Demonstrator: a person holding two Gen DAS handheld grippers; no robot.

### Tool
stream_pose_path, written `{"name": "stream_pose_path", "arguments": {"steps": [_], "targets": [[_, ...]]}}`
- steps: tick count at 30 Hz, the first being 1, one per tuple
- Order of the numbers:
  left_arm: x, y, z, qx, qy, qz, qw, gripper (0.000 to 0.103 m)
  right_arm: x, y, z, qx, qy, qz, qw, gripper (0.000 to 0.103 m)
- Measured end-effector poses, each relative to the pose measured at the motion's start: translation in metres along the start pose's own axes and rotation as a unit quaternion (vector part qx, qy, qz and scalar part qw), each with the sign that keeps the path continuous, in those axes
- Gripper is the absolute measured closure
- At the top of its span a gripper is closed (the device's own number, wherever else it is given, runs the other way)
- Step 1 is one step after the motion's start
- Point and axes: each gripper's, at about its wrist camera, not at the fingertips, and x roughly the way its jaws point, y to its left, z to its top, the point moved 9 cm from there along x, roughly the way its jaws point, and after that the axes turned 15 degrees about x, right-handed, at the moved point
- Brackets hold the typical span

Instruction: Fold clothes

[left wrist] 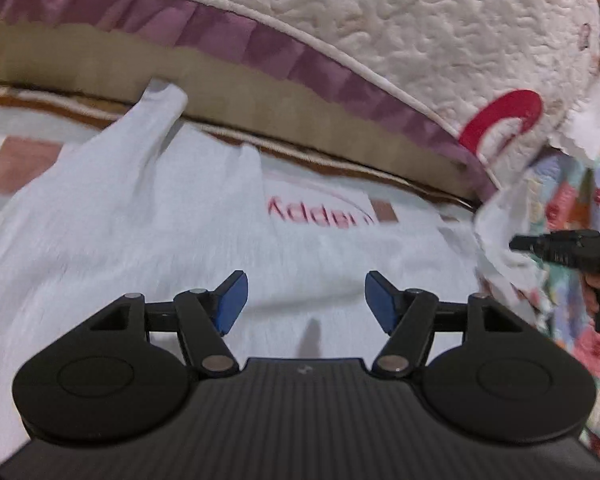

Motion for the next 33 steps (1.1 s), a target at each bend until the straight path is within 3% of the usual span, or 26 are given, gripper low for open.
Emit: {"name": "stream_pose_path", "arguments": {"steps": [5, 8, 11, 15, 17, 19, 21, 22, 23, 24, 26, 27, 28, 29, 33], "targets": [[0.036, -0.011, 0.010, 0.089, 0.005, 0.024, 0.9957, 0.039, 0.036, 0.005, -0.009, -0.007, 0.018, -0.013, 1.000, 0.091], [0.054, -0.019, 0.011, 0.135, 0.015, 0.030, 0.9903, 0.039, 0.046, 0.004, -0.018, -0.022, 0.033, -0.016, 0.999, 0.076], [0.066, -0.021, 0.002, 0.152, 0.043, 0.033, 0.9868, 0.038, 0.054, 0.000, -0.023, -0.011, 0.032, -0.020, 0.999, 0.065], [0.066, -0.021, -0.003, 0.171, 0.044, 0.043, 0.9834, 0.038, 0.077, -0.002, -0.024, -0.026, 0.037, -0.055, 0.997, 0.065], [0.066, -0.021, -0.005, 0.180, 0.045, 0.047, 0.9815, 0.034, 0.082, -0.006, -0.021, 0.000, 0.022, -0.070, 0.997, 0.065], [0.066, -0.021, -0.008, 0.189, 0.045, 0.052, 0.9796, 0.029, 0.083, -0.008, -0.020, 0.012, 0.016, -0.066, 0.998, 0.053], [0.066, -0.021, -0.010, 0.198, 0.046, 0.057, 0.9775, 0.028, 0.085, -0.010, -0.019, 0.012, 0.010, -0.077, 0.997, 0.049], [0.066, -0.021, -0.011, 0.203, 0.046, 0.059, 0.9764, 0.030, 0.088, -0.011, -0.019, 0.011, 0.012, -0.080, 0.997, 0.049], [0.066, -0.021, -0.012, 0.207, 0.046, 0.062, 0.9753, 0.045, 0.090, -0.011, -0.019, 0.011, 0.011, -0.082, 0.996, 0.049], [0.066, -0.021, -0.013, 0.212, 0.047, 0.064, 0.9741, 0.067, 0.091, -0.011, -0.018, 0.015, 0.004, -0.081, 0.997, 0.049], [0.064, -0.022, -0.013, 0.215, 0.038, 0.056, 0.9743, 0.087, 0.092, -0.009, -0.018, 0.041, -0.004, -0.060, 0.997, 0.051], [0.062, -0.020, -0.012, 0.218, 0.033, 0.059, 0.9737, 0.093, 0.091, -0.006, -0.019, 0.053, -0.003, -0.042, 0.998, 0.057], [0.060, -0.019, -0.011, 0.220, 0.029, 0.062, 0.9730, 0.093, 0.088, -0.002, -0.020, 0.060, 0.001, -0.019, 0.998, 0.086], [0.057, -0.018, -0.010, 0.220, 0.023, 0.065, 0.9730, 0.094, 0.084, 0.002, -0.022, 0.066, 0.005, 0.005, 0.998, 0.103], [0.039, -0.019, -0.004, 0.205, -0.009, 0.073, 0.9760, 0.094, 0.055, 0.011, -0.021, 0.086, -0.030, 0.087, 0.992, 0.102]]}}
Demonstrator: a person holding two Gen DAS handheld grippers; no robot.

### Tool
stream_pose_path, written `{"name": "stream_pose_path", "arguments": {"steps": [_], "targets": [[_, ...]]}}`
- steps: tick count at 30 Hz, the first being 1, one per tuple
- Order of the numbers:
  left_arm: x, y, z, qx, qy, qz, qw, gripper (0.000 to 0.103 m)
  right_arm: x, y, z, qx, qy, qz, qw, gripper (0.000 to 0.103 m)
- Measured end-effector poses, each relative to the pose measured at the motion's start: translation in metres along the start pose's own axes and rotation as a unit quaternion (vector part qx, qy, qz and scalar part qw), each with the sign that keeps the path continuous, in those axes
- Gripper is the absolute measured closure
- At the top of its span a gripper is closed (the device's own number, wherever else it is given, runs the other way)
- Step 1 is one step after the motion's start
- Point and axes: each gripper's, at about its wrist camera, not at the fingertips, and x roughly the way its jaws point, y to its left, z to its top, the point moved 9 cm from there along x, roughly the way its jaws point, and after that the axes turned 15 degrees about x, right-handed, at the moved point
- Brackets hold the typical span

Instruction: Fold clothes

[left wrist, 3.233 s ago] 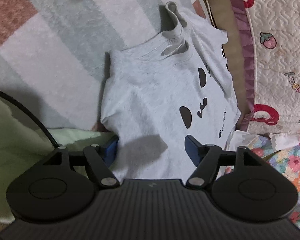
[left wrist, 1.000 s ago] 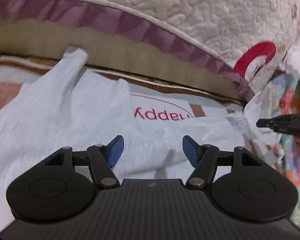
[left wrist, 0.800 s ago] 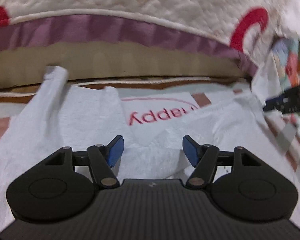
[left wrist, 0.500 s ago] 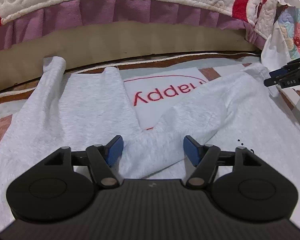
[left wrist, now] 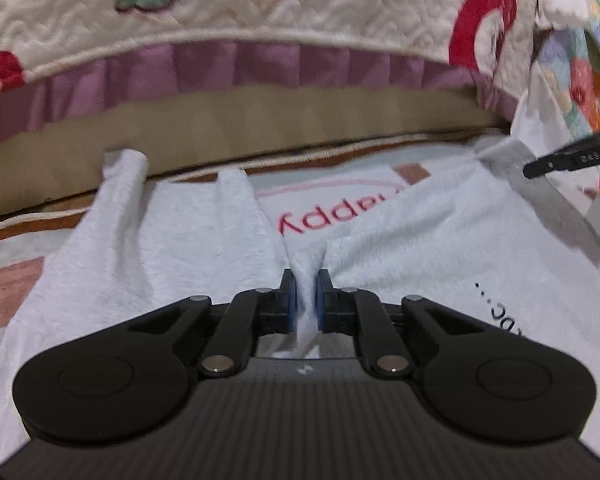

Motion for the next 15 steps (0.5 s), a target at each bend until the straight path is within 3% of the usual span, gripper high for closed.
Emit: {"name": "stream_pose_path", "arguments": {"steps": [5, 9, 12, 15], "targets": [[-0.022, 0.006, 0.001, -0.016, -0.009, 0.006, 0.9998, 0.094, -0.027, -0.002, -0.003, 0.089, -0.014, 0.115, 0.989, 0.102], [-0.037, 0.018, -0.007, -0.021, 0.008, 0.011, 0.9997, 0.101, -0.059, 0.000, -0.016, 0.162, -0.018, 0.214, 0.963, 0.102], [-0.042, 0.027, -0.019, -0.018, 0.026, 0.009, 0.9995, 0.103, -0.064, -0.007, -0.041, 0.204, 0.024, 0.248, 0.947, 0.102], [-0.040, 0.027, -0.030, -0.019, 0.039, 0.001, 0.9991, 0.103, -0.054, -0.007, -0.040, 0.223, 0.015, 0.240, 0.945, 0.100]]}}
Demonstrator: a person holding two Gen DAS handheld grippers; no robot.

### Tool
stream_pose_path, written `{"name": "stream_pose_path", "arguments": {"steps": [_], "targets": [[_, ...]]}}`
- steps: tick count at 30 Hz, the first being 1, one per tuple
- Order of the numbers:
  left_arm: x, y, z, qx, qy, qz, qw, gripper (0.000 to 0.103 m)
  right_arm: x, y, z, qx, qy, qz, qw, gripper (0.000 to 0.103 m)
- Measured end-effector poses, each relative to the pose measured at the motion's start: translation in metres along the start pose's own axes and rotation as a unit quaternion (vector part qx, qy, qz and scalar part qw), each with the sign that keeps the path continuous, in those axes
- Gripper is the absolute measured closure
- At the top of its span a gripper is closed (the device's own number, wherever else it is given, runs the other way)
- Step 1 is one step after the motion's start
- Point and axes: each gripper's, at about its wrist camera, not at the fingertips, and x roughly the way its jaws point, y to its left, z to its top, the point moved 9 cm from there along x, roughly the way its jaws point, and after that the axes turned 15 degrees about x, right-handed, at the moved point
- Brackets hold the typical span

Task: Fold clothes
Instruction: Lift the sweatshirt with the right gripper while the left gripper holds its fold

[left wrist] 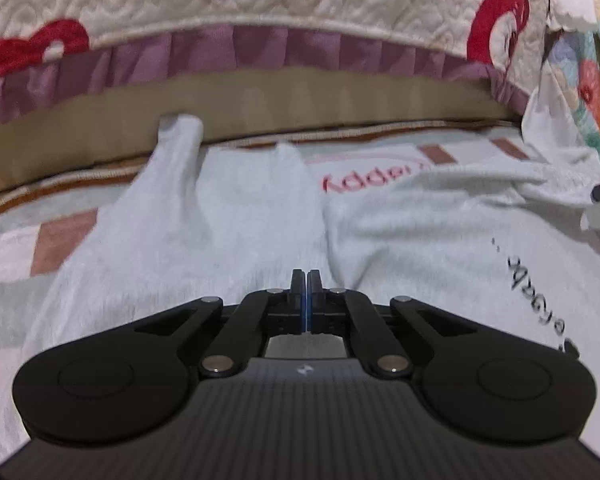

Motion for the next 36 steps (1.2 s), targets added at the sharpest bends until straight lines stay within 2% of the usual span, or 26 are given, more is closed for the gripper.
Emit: {"name": "stream_pose_path", "arguments": {"steps": [5, 6, 7, 8, 10, 11, 12, 13, 14, 15, 18, 21, 23, 26, 28, 29, 30, 31, 33, 36], "targets": [[0.000, -0.004, 0.007, -0.029, -0.003, -0.018, 0.9994, 0.100, 0.015, -0.006, 0.002, 0.028, -0.024, -0.009, 0.999, 0.093], [0.000, -0.004, 0.010, -0.035, -0.006, -0.017, 0.9992, 0.098, 0.018, -0.008, 0.002, 0.033, -0.029, -0.010, 0.999, 0.084], [0.000, -0.003, 0.013, -0.041, -0.008, -0.018, 0.9990, 0.098, 0.021, -0.009, 0.003, 0.039, -0.034, -0.012, 0.999, 0.062], [0.001, -0.003, 0.016, -0.047, -0.008, -0.019, 0.9987, 0.096, 0.024, -0.010, 0.003, 0.044, -0.039, -0.014, 0.998, 0.058], [0.003, -0.002, 0.021, -0.060, -0.007, -0.022, 0.9979, 0.089, 0.030, -0.013, 0.004, 0.055, -0.048, -0.017, 0.997, 0.060], [0.004, -0.001, 0.024, -0.066, -0.008, -0.023, 0.9975, 0.084, 0.033, -0.014, 0.004, 0.061, -0.053, -0.019, 0.997, 0.066], [0.005, 0.000, 0.027, -0.074, -0.010, -0.023, 0.9970, 0.079, 0.036, -0.016, 0.005, 0.067, -0.058, -0.021, 0.996, 0.084], [0.007, 0.001, 0.031, -0.081, -0.012, -0.024, 0.9963, 0.076, 0.036, -0.013, 0.006, 0.067, -0.063, -0.015, 0.996, 0.098], [0.010, 0.002, 0.035, -0.089, -0.011, -0.028, 0.9956, 0.067, 0.032, -0.003, 0.008, 0.059, -0.067, 0.004, 0.996, 0.098], [0.014, 0.002, 0.039, -0.097, -0.010, -0.031, 0.9947, 0.064, 0.027, 0.008, 0.010, 0.050, -0.071, 0.023, 0.996, 0.098], [0.024, 0.005, 0.050, -0.120, -0.007, -0.041, 0.9919, 0.063, -0.001, 0.039, 0.019, 0.034, -0.103, 0.088, 0.990, 0.098], [0.030, -0.001, 0.056, -0.122, -0.007, -0.047, 0.9914, 0.061, -0.049, 0.065, 0.027, 0.022, -0.166, 0.165, 0.972, 0.098], [0.035, -0.007, 0.058, -0.115, -0.001, -0.046, 0.9922, 0.059, -0.071, 0.068, 0.029, -0.001, -0.188, 0.157, 0.970, 0.098], [0.051, -0.018, 0.053, -0.102, 0.030, -0.051, 0.9931, 0.055, -0.083, 0.057, 0.030, -0.011, -0.187, 0.116, 0.975, 0.098], [0.062, -0.023, 0.046, -0.096, 0.059, -0.047, 0.9925, 0.057, -0.089, 0.049, 0.029, -0.013, -0.191, 0.105, 0.976, 0.098], [0.061, -0.024, 0.046, -0.082, 0.057, -0.036, 0.9943, 0.065, -0.090, 0.045, 0.027, -0.009, -0.192, 0.104, 0.976, 0.098], [0.060, -0.026, 0.047, -0.068, 0.055, -0.025, 0.9958, 0.078, -0.089, 0.042, 0.026, -0.008, -0.193, 0.101, 0.976, 0.098], [0.060, -0.027, 0.047, -0.054, 0.053, -0.014, 0.9970, 0.100, -0.087, 0.039, 0.025, -0.008, -0.193, 0.098, 0.976, 0.098], [0.056, -0.029, 0.049, -0.029, 0.044, 0.008, 0.9986, 0.100, -0.083, 0.034, 0.022, -0.007, -0.192, 0.092, 0.977, 0.098], [0.032, -0.027, 0.057, -0.004, 0.000, 0.049, 0.9988, 0.101, -0.081, 0.029, 0.021, -0.004, -0.194, 0.083, 0.978, 0.098]]}}
